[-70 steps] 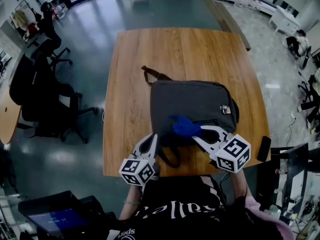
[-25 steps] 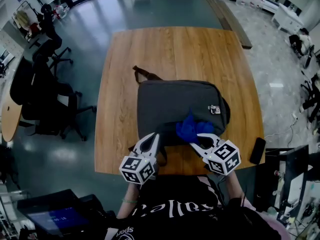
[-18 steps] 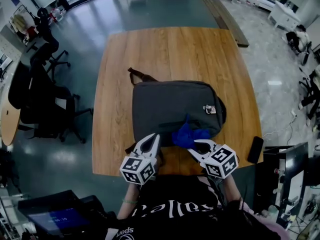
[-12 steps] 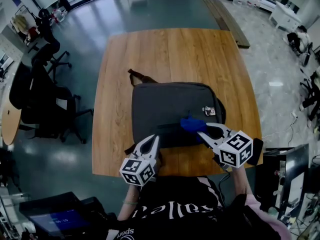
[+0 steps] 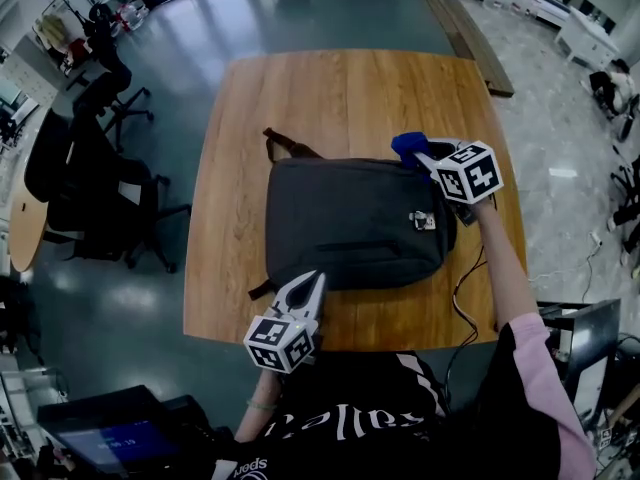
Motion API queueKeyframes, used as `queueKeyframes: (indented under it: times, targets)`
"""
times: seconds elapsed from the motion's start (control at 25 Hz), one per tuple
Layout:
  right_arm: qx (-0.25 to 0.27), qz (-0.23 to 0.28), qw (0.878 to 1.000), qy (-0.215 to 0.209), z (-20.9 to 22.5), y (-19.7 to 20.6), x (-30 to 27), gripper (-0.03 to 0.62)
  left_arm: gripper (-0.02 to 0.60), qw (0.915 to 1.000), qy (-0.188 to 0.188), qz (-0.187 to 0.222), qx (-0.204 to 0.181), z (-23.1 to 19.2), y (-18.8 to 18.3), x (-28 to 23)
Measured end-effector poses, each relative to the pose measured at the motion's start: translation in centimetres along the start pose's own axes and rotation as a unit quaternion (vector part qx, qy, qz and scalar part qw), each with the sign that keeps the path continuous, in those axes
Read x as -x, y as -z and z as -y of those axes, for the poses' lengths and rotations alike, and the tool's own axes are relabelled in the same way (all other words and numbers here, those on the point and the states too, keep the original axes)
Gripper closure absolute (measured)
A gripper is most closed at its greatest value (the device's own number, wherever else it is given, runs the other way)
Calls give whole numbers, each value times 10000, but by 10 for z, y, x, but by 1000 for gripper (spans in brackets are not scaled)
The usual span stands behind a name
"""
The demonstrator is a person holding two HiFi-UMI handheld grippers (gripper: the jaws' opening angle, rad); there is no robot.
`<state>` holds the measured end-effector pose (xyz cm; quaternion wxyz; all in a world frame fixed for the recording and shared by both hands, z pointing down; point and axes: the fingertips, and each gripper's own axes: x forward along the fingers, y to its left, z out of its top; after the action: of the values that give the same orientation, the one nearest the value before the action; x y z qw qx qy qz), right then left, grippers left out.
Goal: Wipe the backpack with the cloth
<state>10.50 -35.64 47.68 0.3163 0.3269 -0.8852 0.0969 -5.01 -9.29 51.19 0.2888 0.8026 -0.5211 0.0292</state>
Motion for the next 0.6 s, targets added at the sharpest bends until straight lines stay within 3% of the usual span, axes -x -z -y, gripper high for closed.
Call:
queueKeyframes:
  times: [0.12, 0.2, 0.6]
  targets:
    - [435, -560, 9975, -54, 4, 15, -34, 528, 583, 10000, -48, -25, -3, 4, 4, 1]
    - [440, -667, 9967, -134, 0, 25, -43, 528, 583, 10000, -88, -34, 14, 4, 8, 2]
    - [-108, 30, 9975, -705, -69, 69, 27, 526, 583, 9999, -148, -47, 25, 10, 12, -5]
